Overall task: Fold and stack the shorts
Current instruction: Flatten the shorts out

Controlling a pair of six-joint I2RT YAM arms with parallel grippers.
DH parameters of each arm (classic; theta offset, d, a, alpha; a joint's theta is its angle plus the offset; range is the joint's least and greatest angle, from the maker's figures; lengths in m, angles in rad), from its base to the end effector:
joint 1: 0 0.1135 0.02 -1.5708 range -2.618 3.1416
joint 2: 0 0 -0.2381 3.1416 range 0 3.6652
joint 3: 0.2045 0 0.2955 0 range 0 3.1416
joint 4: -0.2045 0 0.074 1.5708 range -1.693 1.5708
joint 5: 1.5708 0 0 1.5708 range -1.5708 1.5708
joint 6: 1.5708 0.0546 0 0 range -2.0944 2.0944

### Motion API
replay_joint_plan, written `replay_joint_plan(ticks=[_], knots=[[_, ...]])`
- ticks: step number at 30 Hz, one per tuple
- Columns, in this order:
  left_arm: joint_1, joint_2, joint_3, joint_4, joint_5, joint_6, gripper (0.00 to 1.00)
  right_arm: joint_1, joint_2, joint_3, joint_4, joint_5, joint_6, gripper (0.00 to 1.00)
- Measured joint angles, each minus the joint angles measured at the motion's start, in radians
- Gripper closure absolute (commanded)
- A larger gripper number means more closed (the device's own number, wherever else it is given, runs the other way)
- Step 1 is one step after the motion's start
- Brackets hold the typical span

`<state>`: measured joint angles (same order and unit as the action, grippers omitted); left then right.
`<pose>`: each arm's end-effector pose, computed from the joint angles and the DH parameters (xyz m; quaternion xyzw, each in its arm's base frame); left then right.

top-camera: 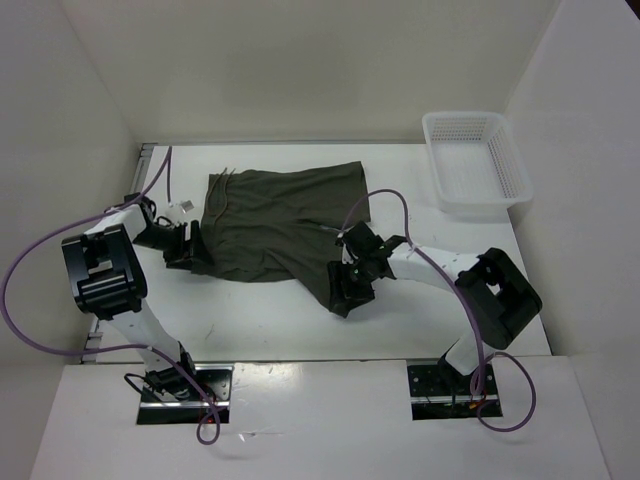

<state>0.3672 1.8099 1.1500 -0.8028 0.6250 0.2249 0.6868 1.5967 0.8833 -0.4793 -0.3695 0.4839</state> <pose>0.3424 0.0975 0.0973 -0.0510 0.9490 -0.2786 0.1387 0.2429 0.2247 0.0915 -0.1321 0.9570 0.2524 0.0543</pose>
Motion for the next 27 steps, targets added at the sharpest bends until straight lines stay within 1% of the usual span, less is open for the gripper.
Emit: replay_joint_plan(ticks=[1,2,5,6,7,8,9,10,13,14,16,18,19,20,23,24,25,26,27], knots=[[-0.004,0.000,0.000,0.005,0.000,-0.001,0.27,0.000,0.000,-0.006,0.005,-0.001,0.002,0.37],[-0.006,0.000,0.000,0.010,0.001,-0.003,0.30,0.000,0.001,-0.009,0.005,0.000,0.002,0.37],[-0.010,-0.001,-0.001,0.017,0.001,-0.017,0.34,0.000,0.001,-0.009,0.005,0.023,-0.002,0.37],[-0.013,-0.002,-0.001,0.019,0.001,-0.018,0.38,0.000,0.001,-0.011,0.006,0.030,-0.002,0.37],[-0.015,-0.003,-0.002,0.020,0.002,-0.021,0.40,0.000,0.001,-0.014,0.006,0.031,-0.001,0.35],[-0.016,-0.006,-0.005,0.024,0.001,-0.022,0.43,0.000,0.001,-0.021,0.009,0.026,0.004,0.35],[-0.016,-0.009,-0.008,0.023,0.002,-0.022,0.50,0.000,0.001,-0.030,0.014,0.021,0.008,0.35],[-0.017,-0.011,-0.010,0.023,0.001,-0.024,0.54,0.000,0.001,-0.042,0.018,0.014,0.014,0.33],[-0.018,-0.013,-0.011,0.023,0.006,-0.021,0.65,0.000,-0.002,-0.057,0.018,-0.001,0.030,0.33],[-0.018,-0.013,-0.011,0.023,0.008,-0.021,0.71,0.000,-0.002,-0.057,0.019,-0.001,0.033,0.32],[-0.018,-0.013,-0.011,0.024,0.012,-0.021,0.75,0.000,-0.003,-0.058,0.024,-0.005,0.039,0.32],[-0.022,-0.013,-0.011,0.024,0.019,-0.021,0.83,0.000,-0.003,-0.059,0.031,-0.007,0.045,0.33],[-0.024,-0.013,-0.011,0.024,0.024,-0.021,0.84,0.000,-0.003,-0.059,0.036,-0.003,0.048,0.33],[-0.026,-0.013,-0.011,0.024,0.029,-0.020,0.84,0.000,-0.003,-0.059,0.040,0.003,0.051,0.36],[-0.029,-0.013,-0.011,0.024,0.035,-0.019,0.86,0.000,-0.003,-0.056,0.049,0.056,0.060,0.51],[-0.029,-0.013,-0.011,0.024,0.036,-0.019,0.88,0.000,-0.003,-0.055,0.051,0.080,0.070,0.66],[-0.029,-0.013,-0.011,0.024,0.036,-0.019,0.94,-0.003,-0.002,-0.055,0.053,0.103,0.076,0.76],[-0.029,-0.013,-0.011,0.024,0.037,-0.019,0.95,-0.007,-0.001,-0.055,0.056,0.124,0.085,0.86],[-0.029,-0.013,-0.011,0.023,0.037,-0.019,0.96,-0.008,0.000,-0.055,0.057,0.145,0.098,0.94]])
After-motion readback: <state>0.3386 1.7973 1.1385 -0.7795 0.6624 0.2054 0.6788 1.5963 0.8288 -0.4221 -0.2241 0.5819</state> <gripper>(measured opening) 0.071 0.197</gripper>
